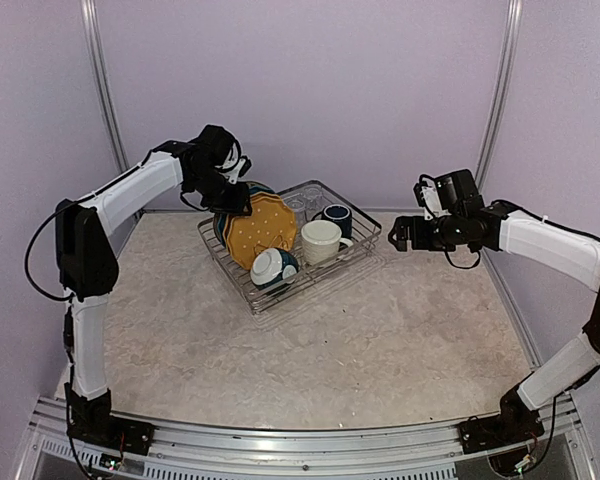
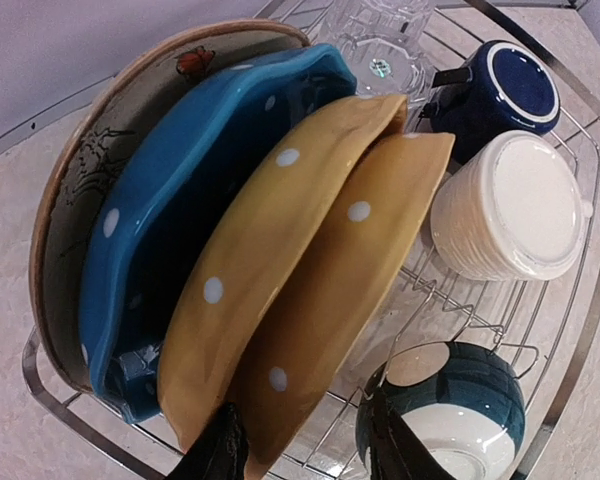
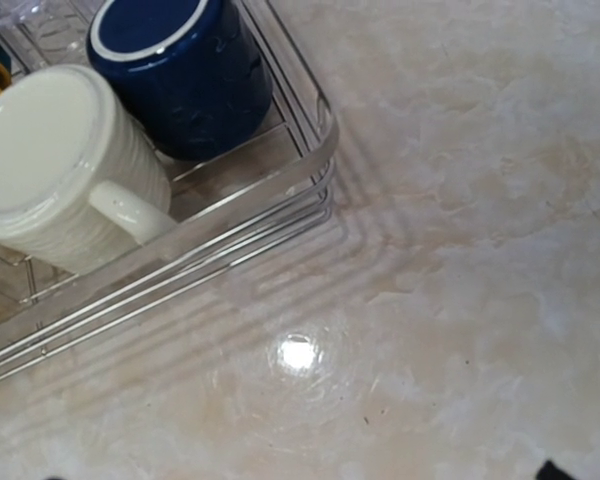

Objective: Unload the mixed dishes from the dish rack
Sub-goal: Grab the plate from the dish rack.

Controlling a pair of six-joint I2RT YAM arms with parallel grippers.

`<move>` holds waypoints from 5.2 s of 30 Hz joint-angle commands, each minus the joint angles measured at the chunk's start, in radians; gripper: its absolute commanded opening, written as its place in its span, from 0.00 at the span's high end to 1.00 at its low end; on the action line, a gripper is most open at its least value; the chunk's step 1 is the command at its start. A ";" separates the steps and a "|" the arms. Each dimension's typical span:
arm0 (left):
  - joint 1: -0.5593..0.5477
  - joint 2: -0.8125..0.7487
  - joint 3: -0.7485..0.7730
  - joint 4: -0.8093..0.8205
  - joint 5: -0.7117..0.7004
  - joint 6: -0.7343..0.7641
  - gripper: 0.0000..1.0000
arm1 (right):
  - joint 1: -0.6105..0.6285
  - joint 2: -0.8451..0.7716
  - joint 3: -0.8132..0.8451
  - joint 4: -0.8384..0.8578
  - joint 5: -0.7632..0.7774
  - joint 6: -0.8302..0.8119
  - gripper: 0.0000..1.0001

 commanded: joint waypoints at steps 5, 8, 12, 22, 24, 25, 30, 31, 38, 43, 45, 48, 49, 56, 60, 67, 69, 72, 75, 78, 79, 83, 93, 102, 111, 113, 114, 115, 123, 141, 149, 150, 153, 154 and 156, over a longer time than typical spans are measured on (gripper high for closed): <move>-0.027 0.062 0.050 -0.022 -0.138 0.100 0.60 | 0.010 -0.030 -0.024 0.000 0.017 0.001 0.00; -0.036 0.078 0.059 -0.020 -0.152 0.120 0.56 | 0.010 -0.029 -0.025 0.002 0.018 0.002 0.00; -0.054 0.109 0.081 -0.019 -0.184 0.165 0.52 | 0.009 -0.025 -0.026 0.003 0.020 0.004 0.00; -0.092 0.165 0.135 -0.009 -0.221 0.230 0.44 | 0.011 -0.025 -0.039 0.007 0.024 0.008 0.00; -0.098 0.172 0.142 -0.006 -0.229 0.238 0.41 | 0.010 -0.025 -0.042 0.009 0.024 0.011 0.00; -0.100 0.175 0.143 -0.004 -0.234 0.240 0.40 | 0.010 -0.025 -0.044 0.010 0.023 0.012 0.00; -0.112 0.184 0.145 0.015 -0.285 0.244 0.47 | 0.010 -0.027 -0.050 0.015 0.021 0.014 0.00; -0.115 0.183 0.143 0.019 -0.294 0.240 0.50 | 0.010 -0.027 -0.052 0.017 0.021 0.013 0.00; -0.142 0.175 0.125 0.024 -0.332 0.223 0.60 | 0.010 -0.025 -0.065 0.027 0.016 0.018 0.00; -0.170 0.162 0.104 0.011 -0.330 0.198 0.63 | 0.011 -0.024 -0.071 0.032 0.011 0.021 0.00; -0.171 0.149 0.093 0.000 -0.312 0.176 0.63 | 0.010 -0.025 -0.072 0.033 0.011 0.022 0.00; -0.171 0.137 0.082 -0.004 -0.277 0.166 0.55 | 0.011 -0.027 -0.075 0.035 0.012 0.021 0.00; -0.171 0.135 0.083 -0.001 -0.265 0.166 0.51 | 0.010 -0.026 -0.076 0.037 0.012 0.021 0.00; -0.163 0.178 0.146 -0.023 -0.229 0.159 0.43 | 0.011 -0.021 -0.083 0.044 0.007 0.029 0.00; -0.179 0.168 0.145 -0.050 -0.215 0.102 0.54 | 0.009 -0.027 -0.094 0.046 0.012 0.030 0.00; -0.191 0.117 0.058 -0.025 -0.270 0.074 0.50 | 0.010 -0.018 -0.091 0.056 0.006 0.030 0.00; -0.191 0.137 0.078 -0.037 -0.312 0.091 0.48 | 0.010 -0.012 -0.087 0.054 0.001 0.030 0.00; -0.187 0.154 0.096 -0.032 -0.318 0.107 0.48 | 0.010 -0.014 -0.088 0.053 0.004 0.030 0.00; -0.186 0.161 0.099 -0.008 -0.341 0.135 0.52 | 0.010 -0.021 -0.095 0.055 0.006 0.035 0.00; -0.186 0.163 0.092 0.021 -0.372 0.159 0.58 | 0.011 -0.027 -0.101 0.052 0.005 0.037 0.00; -0.186 0.162 0.088 0.033 -0.380 0.165 0.62 | 0.010 -0.029 -0.100 0.052 0.007 0.036 0.00; -0.186 0.153 0.061 0.078 -0.399 0.197 0.72 | 0.011 -0.029 -0.096 0.047 0.007 0.036 0.00; -0.186 0.127 0.033 0.101 -0.412 0.242 0.88 | 0.009 -0.017 -0.076 0.047 0.000 0.036 0.00; -0.186 0.071 0.028 0.102 -0.437 0.276 1.00 | 0.011 -0.008 -0.060 0.046 -0.003 0.034 0.00; -0.181 0.031 0.037 0.121 -0.482 0.293 1.00 | 0.013 -0.016 -0.072 0.045 0.000 0.041 0.00; -0.181 0.022 0.036 0.132 -0.503 0.297 1.00 | 0.012 -0.020 -0.072 0.045 0.001 0.041 0.00; -0.181 0.018 0.033 0.138 -0.513 0.297 1.00 | 0.012 -0.023 -0.073 0.045 0.002 0.042 0.00; -0.183 0.015 0.030 0.145 -0.524 0.302 1.00 | 0.012 -0.024 -0.073 0.046 0.003 0.042 0.00; -0.211 0.000 0.022 0.189 -0.580 0.387 1.00 | 0.012 -0.020 -0.081 0.051 -0.002 0.047 0.00; -0.181 -0.088 -0.042 0.242 -0.588 0.349 1.00 | 0.012 -0.032 -0.096 0.059 -0.004 0.052 0.00; -0.182 -0.095 -0.030 0.271 -0.675 0.359 1.00 | 0.014 -0.034 -0.098 0.059 -0.005 0.053 0.00; -0.183 -0.098 -0.028 0.269 -0.673 0.358 1.00 | 0.013 -0.035 -0.097 0.059 -0.004 0.055 0.00; -0.183 -0.108 -0.013 0.249 -0.673 0.344 1.00 | 0.013 -0.035 -0.099 0.060 -0.002 0.056 0.00; -0.183 -0.112 -0.008 0.243 -0.676 0.341 1.00 | 0.013 -0.035 -0.099 0.061 -0.003 0.057 0.00; -0.183 -0.122 -0.007 0.244 -0.692 0.342 1.00 | 0.013 -0.033 -0.099 0.064 -0.006 0.058 0.00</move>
